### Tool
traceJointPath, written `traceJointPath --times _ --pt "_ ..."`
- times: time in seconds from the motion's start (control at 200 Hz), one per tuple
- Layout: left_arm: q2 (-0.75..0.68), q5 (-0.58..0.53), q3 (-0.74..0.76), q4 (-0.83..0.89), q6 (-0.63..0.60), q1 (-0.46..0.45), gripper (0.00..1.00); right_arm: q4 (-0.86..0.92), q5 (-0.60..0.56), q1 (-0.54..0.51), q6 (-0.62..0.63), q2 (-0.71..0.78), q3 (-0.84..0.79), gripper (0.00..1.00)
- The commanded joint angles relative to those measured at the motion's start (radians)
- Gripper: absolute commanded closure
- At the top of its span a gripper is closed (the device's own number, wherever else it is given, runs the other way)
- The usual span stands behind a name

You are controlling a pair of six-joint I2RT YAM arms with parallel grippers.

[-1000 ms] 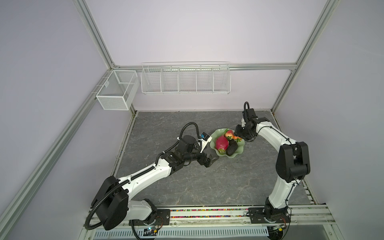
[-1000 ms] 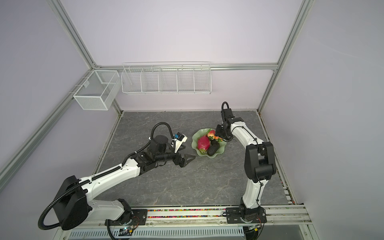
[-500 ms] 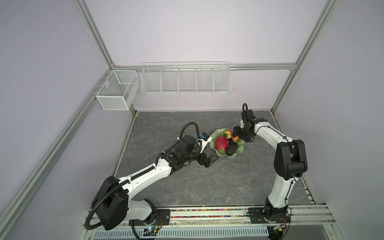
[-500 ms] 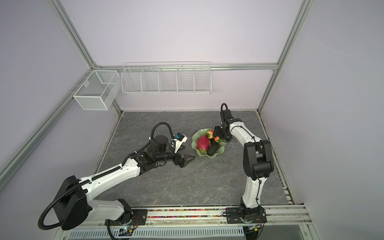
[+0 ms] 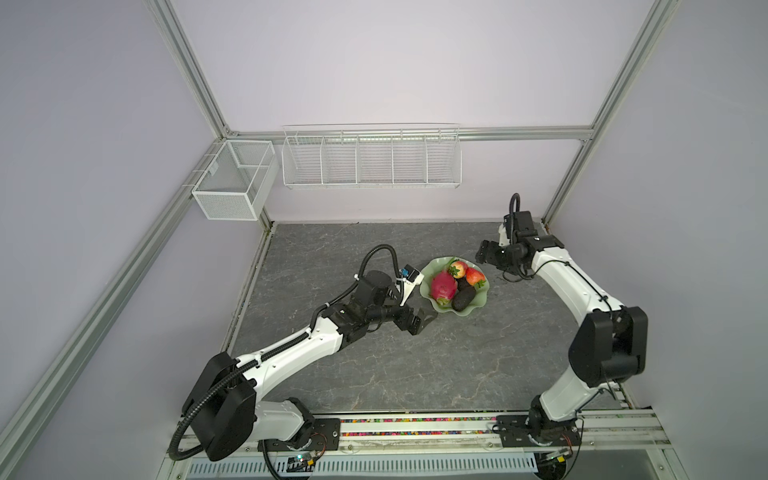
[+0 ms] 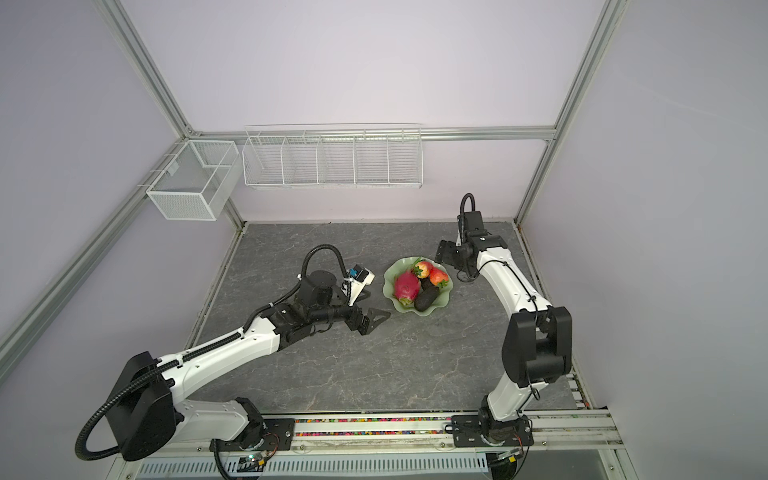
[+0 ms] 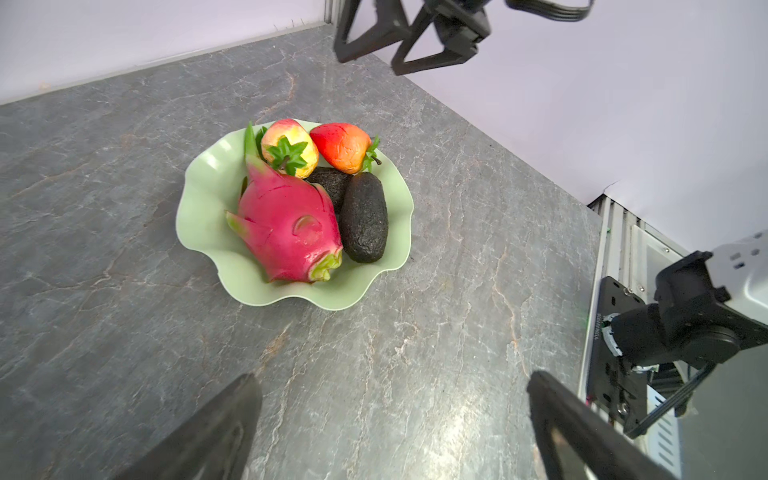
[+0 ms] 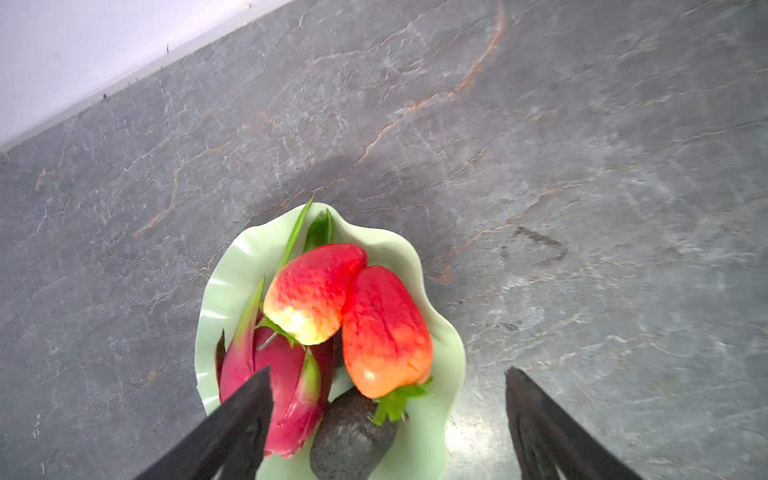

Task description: Place and organize the fake fruits in the fruit bowl

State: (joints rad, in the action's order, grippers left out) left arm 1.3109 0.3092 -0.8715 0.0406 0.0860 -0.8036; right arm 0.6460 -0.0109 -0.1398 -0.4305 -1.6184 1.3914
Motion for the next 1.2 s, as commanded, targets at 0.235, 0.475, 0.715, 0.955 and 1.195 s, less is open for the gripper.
traceJointPath --times 0.235,0.475,0.715,0.955,1.195 --pt "-0.254 -0.649 0.163 -0.109 0.086 0.248 0.01 -0.420 -0.261 0.175 0.025 0.563 -0.568 0.11" --pt "-0.152 -1.024 0.383 -0.438 0.032 0.482 0.01 -0.869 -0.298 0.177 0.242 0.592 -0.947 0.12" --pt "0.179 -0.901 0.271 -0.510 -0.043 0.621 0.01 -1.354 -0.149 0.152 0.416 0.273 -1.011 0.12" --pt "0.253 -0.671 0.539 -1.092 -0.022 0.747 0.01 -1.504 -0.114 0.141 0.444 0.103 -1.012 0.12" --pt "0.230 -0.647 0.501 -0.976 -0.027 0.742 0.01 -1.500 -0.117 0.130 0.457 0.093 -1.005 0.12"
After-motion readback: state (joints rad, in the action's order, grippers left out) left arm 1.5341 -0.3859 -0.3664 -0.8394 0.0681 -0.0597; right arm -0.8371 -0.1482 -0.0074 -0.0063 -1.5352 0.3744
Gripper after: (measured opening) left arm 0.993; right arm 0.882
